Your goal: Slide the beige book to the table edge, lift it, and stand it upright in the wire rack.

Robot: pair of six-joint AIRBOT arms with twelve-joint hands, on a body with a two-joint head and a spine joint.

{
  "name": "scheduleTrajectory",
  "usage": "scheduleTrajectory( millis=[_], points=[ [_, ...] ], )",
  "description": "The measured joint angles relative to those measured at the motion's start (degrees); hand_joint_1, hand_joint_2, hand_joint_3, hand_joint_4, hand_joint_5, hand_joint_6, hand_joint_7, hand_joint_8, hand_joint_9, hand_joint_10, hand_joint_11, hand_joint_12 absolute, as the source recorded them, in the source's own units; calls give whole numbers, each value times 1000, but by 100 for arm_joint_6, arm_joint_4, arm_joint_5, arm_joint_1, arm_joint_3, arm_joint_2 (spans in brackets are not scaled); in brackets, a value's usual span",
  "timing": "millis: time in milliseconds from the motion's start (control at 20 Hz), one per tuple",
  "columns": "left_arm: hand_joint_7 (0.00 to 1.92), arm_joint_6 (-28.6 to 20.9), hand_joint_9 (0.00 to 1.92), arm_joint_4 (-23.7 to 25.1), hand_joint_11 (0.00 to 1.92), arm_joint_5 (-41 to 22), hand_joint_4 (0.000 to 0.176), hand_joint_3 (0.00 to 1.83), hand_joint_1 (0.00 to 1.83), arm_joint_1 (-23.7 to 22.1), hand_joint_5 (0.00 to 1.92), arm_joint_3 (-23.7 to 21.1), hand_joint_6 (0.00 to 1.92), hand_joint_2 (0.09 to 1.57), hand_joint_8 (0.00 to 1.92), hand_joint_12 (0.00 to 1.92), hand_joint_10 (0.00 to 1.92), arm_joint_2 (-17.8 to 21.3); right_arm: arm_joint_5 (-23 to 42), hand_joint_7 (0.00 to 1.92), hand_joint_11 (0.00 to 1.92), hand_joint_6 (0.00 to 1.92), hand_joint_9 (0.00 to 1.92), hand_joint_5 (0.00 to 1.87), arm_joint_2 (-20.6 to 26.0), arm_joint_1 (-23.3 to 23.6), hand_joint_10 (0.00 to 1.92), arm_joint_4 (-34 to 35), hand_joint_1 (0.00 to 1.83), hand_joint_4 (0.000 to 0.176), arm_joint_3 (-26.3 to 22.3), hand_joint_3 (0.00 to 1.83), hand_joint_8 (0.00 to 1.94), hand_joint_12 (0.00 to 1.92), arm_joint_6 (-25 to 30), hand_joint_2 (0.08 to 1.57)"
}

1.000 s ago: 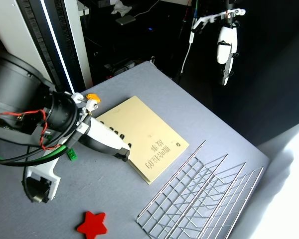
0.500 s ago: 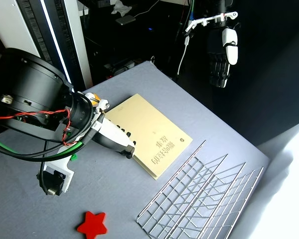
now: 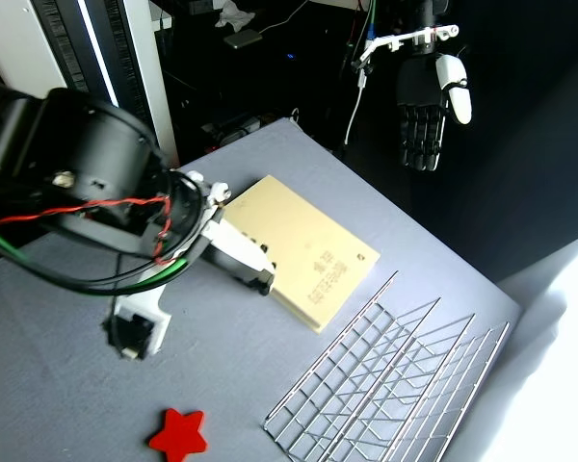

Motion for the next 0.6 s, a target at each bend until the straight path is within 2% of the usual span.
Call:
scheduleTrajectory(
  millis=[150, 250, 350, 450, 500, 600],
  points=[
    [128, -481, 94, 83, 0, -160, 0, 0, 517, 149, 147, -17, 0, 1016, 0, 264, 0, -13, -28, 230, 0, 1, 240, 229, -142, 26, 2, 4, 48, 0, 0, 1, 1, 590, 11, 1106],
    [85, -498, 51, 219, 0, -306, 0, 6, 550, 201, 127, -17, 0, 1050, 1, 166, 1, -74, -81, 218, 0, 1, 229, 224, -238, 59, 3, -17, 53, 0, 2, 0, 1, 555, 26, 1105],
    [75, -501, 31, 372, 0, -422, 0, 0, 673, 199, 107, -17, 3, 1006, 0, 16, 0, -92, -164, 221, 0, 0, 230, 222, -328, 109, 3, 0, 57, 0, 2, 5, 2, 555, 151, 1116],
    [32, -553, 0, 680, 0, -492, 0, 0, 687, 323, 87, 15, 0, 1003, 0, 0, 0, -138, -227, 217, 0, 0, 226, 214, -385, 125, 1, 92, 29, 0, -7, 6, 0, 552, 203, 1122],
    [19, -568, 0, 896, 0, -498, 0, 0, 646, 540, 94, 61, 3, 998, 0, 0, 0, -216, -205, 218, 0, 3, 226, 222, -380, 125, 1, 140, 64, 0, -42, 3, 1, 541, 201, 1118],
    [0, -564, 0, 1010, 0, -518, 0, 0, 645, 734, 65, 61, 0, 989, 0, 0, 0, -269, -155, 206, 0, 1, 206, 216, -334, 125, 0, 136, 66, 0, -142, 2, 1, 476, 201, 1122]
  ],
)
